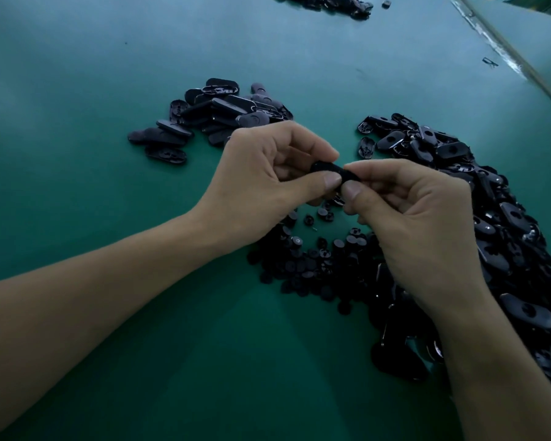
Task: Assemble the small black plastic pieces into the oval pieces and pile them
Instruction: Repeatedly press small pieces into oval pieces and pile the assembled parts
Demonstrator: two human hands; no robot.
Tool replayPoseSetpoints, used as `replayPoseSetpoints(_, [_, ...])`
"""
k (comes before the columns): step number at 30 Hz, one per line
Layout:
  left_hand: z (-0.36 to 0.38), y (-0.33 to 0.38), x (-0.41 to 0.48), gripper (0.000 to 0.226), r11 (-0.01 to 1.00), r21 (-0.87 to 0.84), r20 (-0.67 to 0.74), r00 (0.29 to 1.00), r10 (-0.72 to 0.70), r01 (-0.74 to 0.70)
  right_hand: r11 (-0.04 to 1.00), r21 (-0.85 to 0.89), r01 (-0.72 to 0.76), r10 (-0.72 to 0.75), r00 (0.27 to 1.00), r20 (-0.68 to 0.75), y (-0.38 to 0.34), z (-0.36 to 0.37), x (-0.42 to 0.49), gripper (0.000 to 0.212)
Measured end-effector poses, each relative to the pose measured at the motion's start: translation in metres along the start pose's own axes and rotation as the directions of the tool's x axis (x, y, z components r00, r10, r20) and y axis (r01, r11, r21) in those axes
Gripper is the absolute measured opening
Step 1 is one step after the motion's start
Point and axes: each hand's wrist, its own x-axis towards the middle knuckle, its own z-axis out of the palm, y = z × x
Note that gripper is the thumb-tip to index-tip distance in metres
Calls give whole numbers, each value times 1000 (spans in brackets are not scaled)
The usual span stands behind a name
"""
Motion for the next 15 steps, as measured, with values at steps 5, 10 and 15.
replayPoseSetpoints(5, [0, -1, 0, 22, 1000, -4, 7, 1000, -19, 19, 999, -35, -19, 19, 1000, 13, 1, 0, -1, 18])
replayPoseSetpoints(10, [0, 0, 0, 23, 999, 20, 52, 998, -38, 37, 996, -85, -16, 15, 1000, -4, 1, 1, -2, 17])
replayPoseSetpoints(15, [3, 2, 0, 24, 998, 44, 65, 997, -38, 35, 993, -122, -8, 4, 999, -32, -2, 1, -3, 17])
